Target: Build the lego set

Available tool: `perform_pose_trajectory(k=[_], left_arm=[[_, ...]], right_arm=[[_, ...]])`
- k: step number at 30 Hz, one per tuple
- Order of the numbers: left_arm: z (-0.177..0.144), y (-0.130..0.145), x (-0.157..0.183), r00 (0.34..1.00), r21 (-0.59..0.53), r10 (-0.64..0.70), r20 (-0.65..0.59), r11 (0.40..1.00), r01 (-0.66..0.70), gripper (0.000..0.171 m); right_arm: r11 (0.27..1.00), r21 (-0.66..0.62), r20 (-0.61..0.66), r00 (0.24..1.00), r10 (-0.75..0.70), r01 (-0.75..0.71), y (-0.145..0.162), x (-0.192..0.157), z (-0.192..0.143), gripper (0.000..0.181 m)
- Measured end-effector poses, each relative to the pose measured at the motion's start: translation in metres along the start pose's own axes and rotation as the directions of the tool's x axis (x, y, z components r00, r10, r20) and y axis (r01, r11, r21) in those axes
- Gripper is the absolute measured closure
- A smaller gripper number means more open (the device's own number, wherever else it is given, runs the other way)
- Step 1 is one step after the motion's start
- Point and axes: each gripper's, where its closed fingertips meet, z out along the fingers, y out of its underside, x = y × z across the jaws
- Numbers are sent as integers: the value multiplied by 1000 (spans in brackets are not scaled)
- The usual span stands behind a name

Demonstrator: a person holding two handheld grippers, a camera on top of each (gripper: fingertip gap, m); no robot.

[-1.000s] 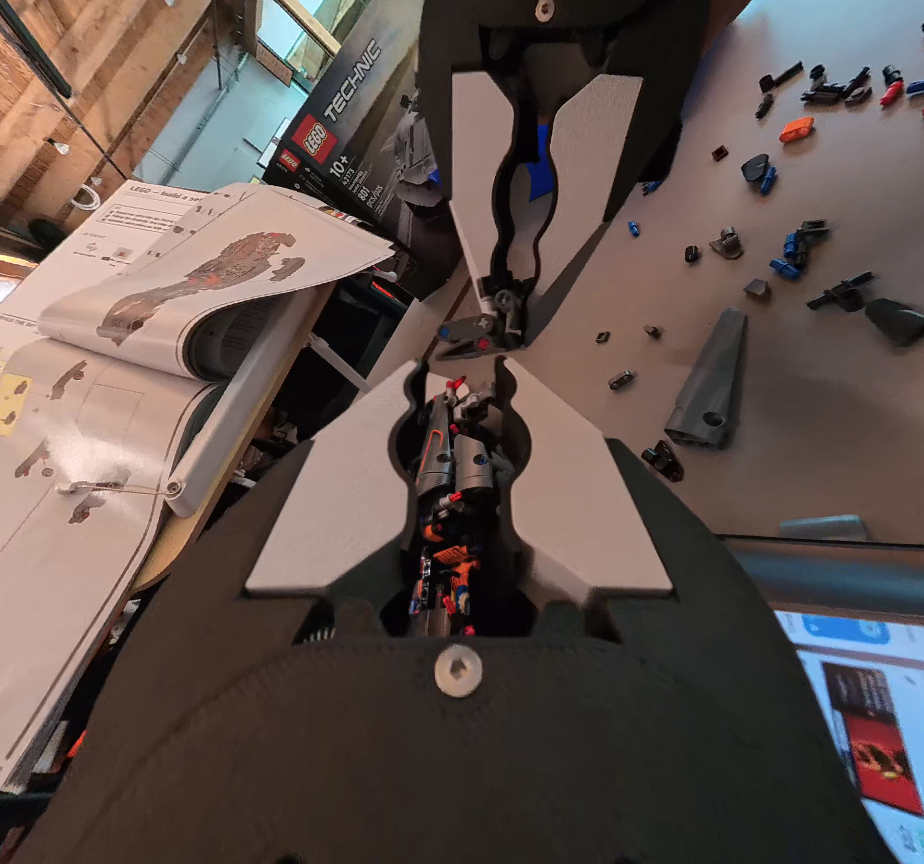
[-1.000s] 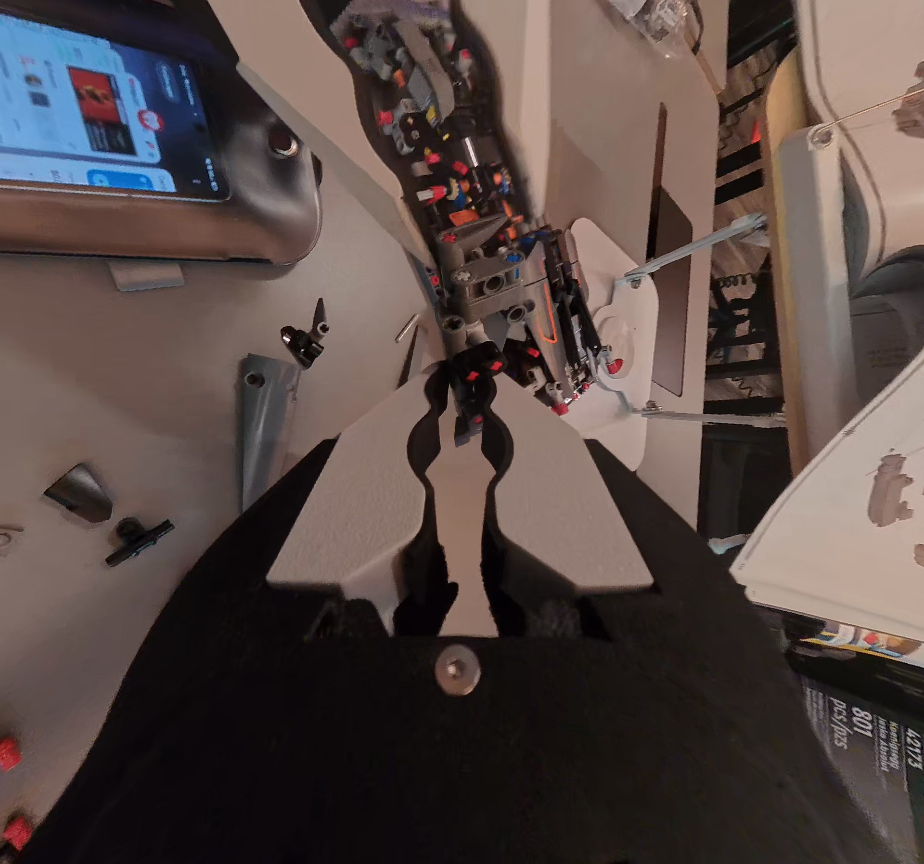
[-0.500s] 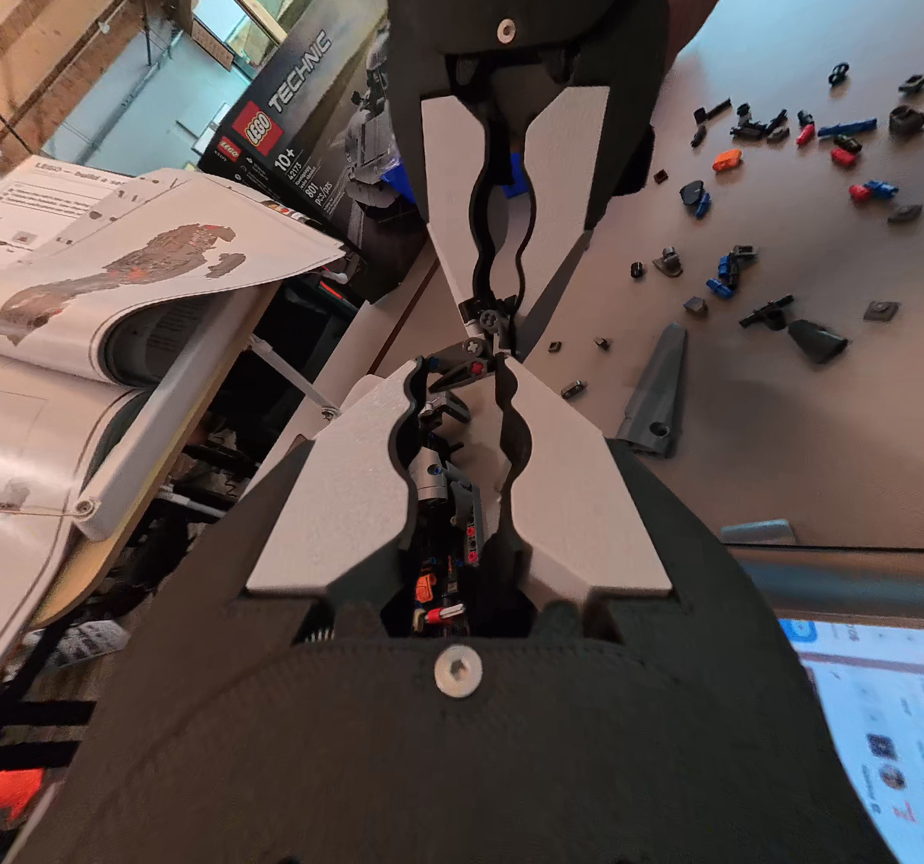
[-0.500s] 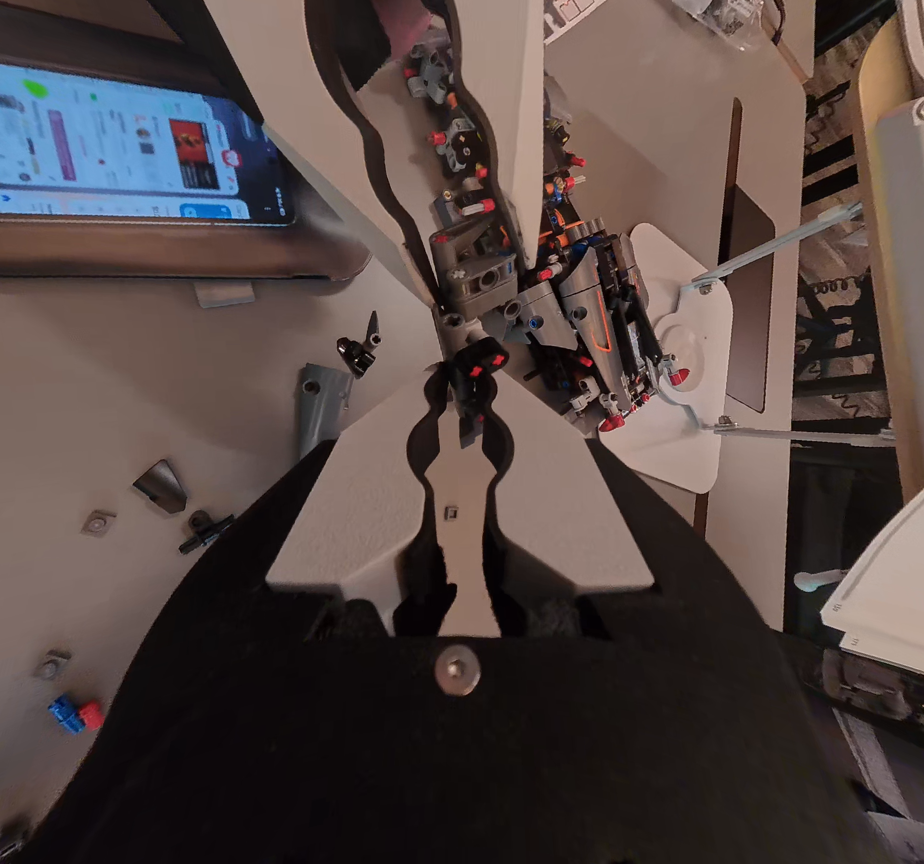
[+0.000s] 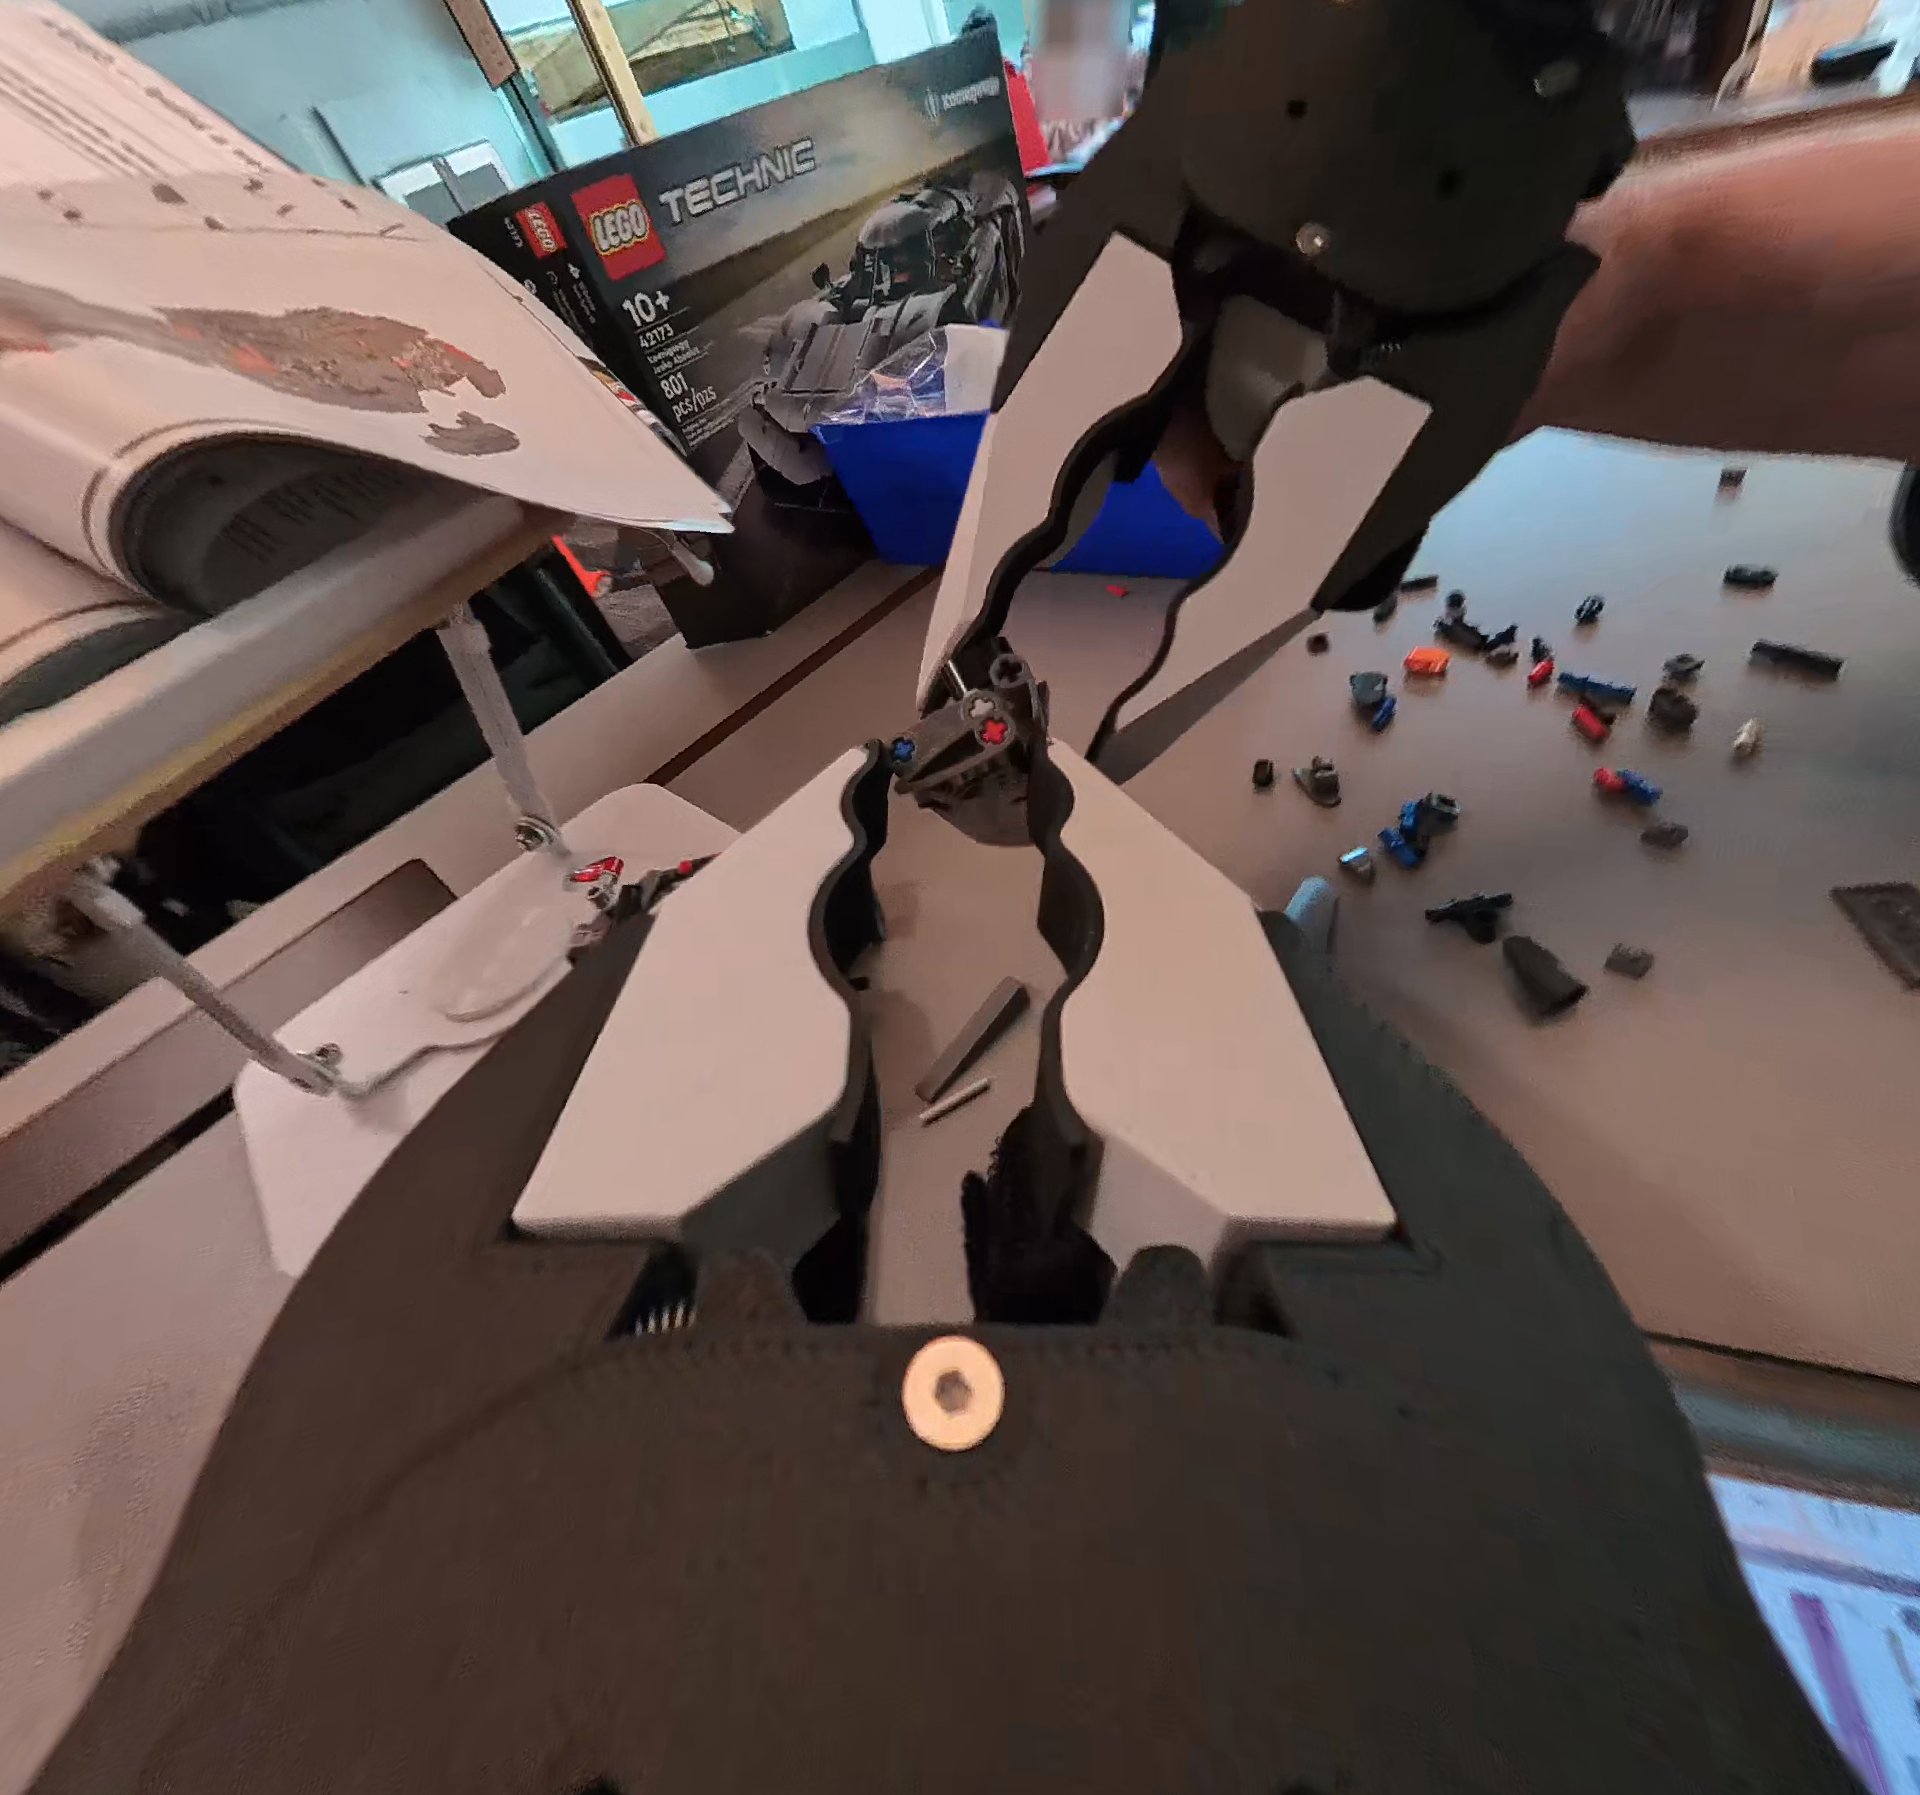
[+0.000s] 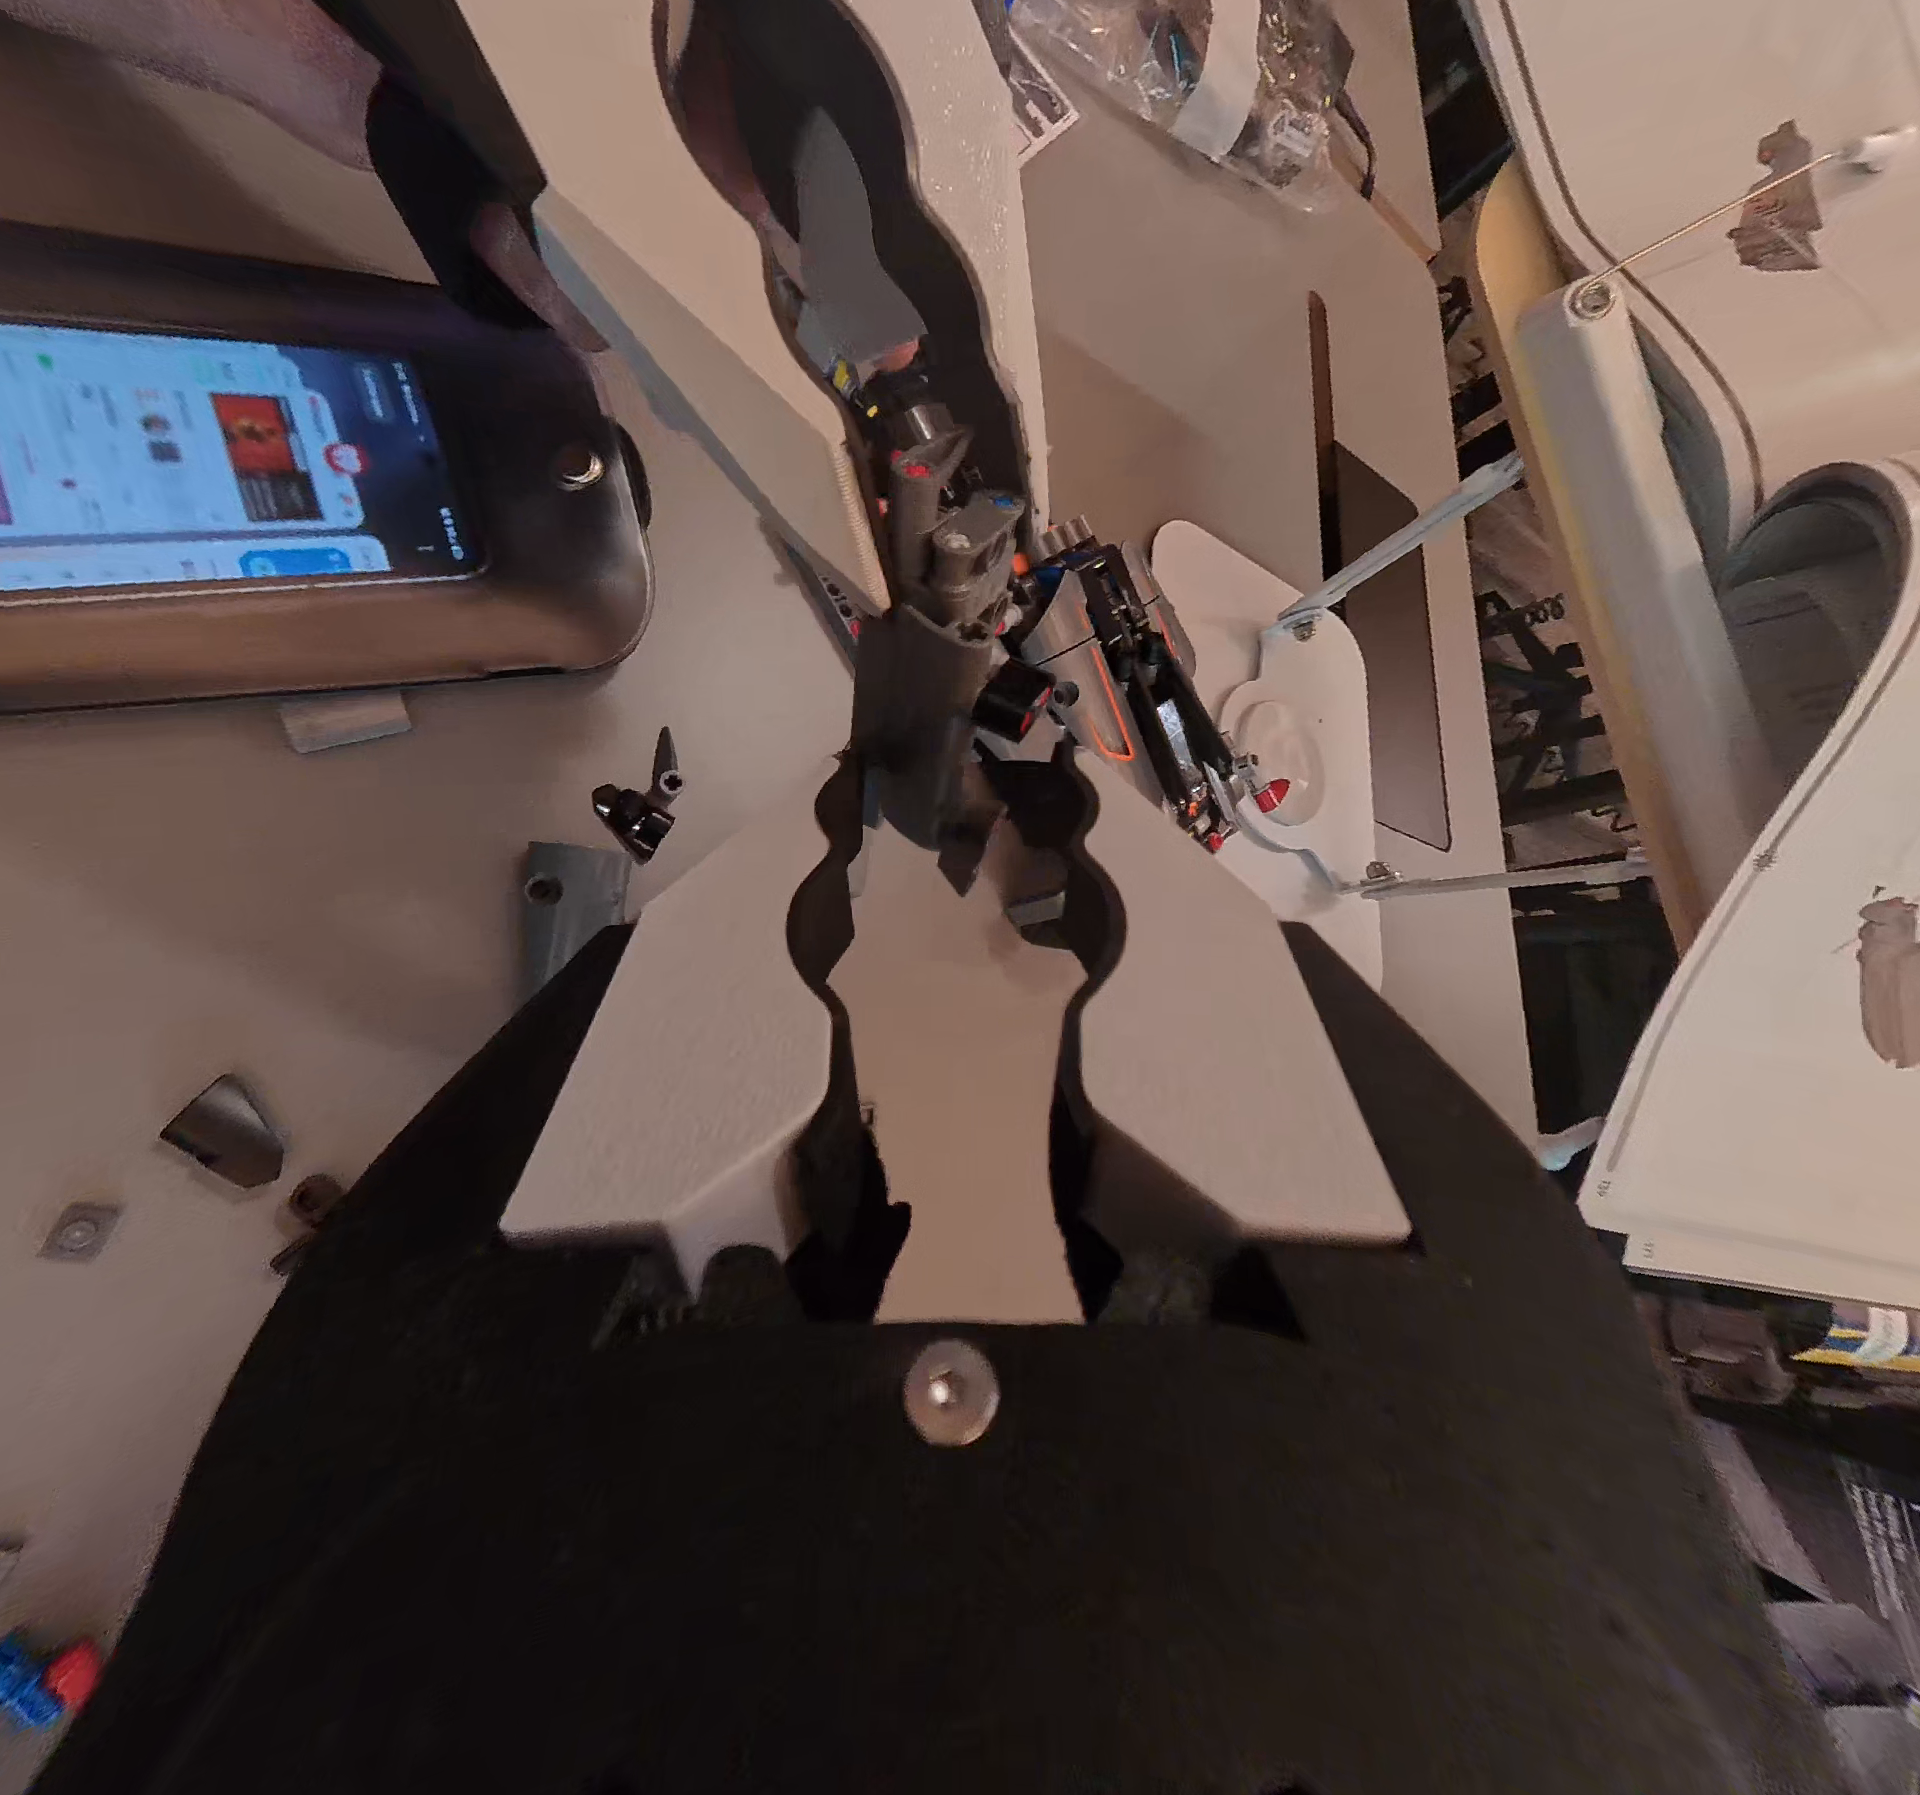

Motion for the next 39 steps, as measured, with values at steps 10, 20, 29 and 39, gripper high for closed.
perform_pose_trajectory(k=[10, 20, 29, 39], left_arm=[[-2, -5, -11, 964, 81, -259, -60, 961, 263, 147], [-2, -7, -9, 952, 98, -292, -89, 949, 300, 148], [-6, -12, -13, 952, 127, -291, -95, 945, 302, 148], [-13, -13, -27, 919, 173, -384, -90, 902, 394, 148]], right_arm=[[999, -47, -45, 999, 5, -7, -5, -5, 14, 137], [993, -59, -3, 995, 100, -100, -2, -10, 22, 147], [995, -24, 34, 995, 96, -95, -3, -11, 16, 167], [961, 45, 61, 961, 269, -272, -10, 1, 8, 154]])
